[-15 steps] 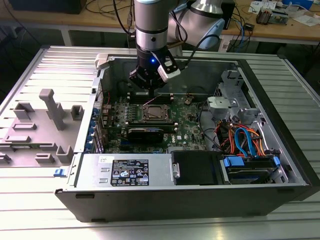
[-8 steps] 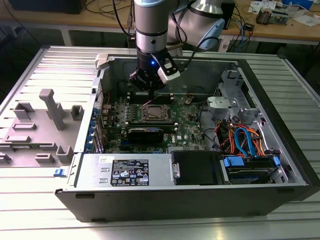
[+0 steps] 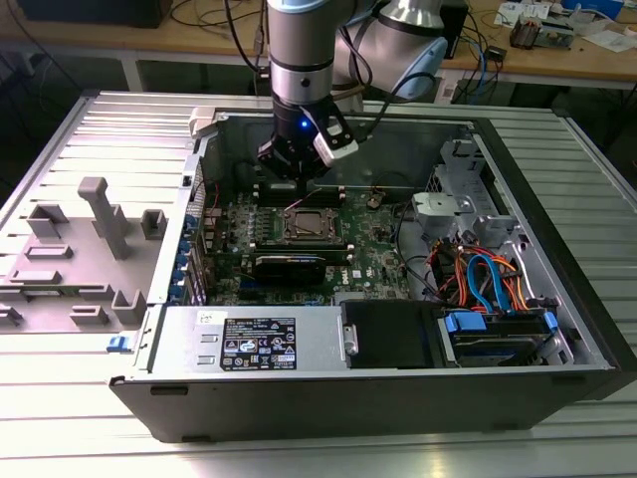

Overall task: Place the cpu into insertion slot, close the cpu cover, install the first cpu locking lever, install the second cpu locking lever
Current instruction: 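Install the first cpu locking lever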

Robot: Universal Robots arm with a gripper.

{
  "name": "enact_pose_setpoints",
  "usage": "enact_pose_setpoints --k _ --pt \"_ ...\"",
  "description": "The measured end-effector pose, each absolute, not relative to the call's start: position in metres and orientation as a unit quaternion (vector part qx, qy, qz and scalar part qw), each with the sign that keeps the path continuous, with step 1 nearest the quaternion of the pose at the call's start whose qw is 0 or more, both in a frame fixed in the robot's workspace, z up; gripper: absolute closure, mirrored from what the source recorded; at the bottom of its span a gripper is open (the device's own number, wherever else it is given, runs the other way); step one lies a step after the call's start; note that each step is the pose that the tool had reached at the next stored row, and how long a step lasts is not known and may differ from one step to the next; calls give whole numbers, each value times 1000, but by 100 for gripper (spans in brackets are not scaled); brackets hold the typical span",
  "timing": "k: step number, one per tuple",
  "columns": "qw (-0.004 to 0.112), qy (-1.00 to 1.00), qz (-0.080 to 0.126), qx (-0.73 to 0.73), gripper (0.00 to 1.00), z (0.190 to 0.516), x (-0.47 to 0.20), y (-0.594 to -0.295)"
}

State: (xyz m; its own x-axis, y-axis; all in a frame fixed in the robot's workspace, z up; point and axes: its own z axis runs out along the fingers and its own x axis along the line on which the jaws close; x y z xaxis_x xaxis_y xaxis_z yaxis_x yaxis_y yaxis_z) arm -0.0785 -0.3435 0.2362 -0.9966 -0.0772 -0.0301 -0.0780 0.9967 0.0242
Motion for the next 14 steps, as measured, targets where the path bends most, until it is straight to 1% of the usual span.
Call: enact_pose_setpoints --k 14 --pt "15 999 13 -39 89 231 -73 -339"
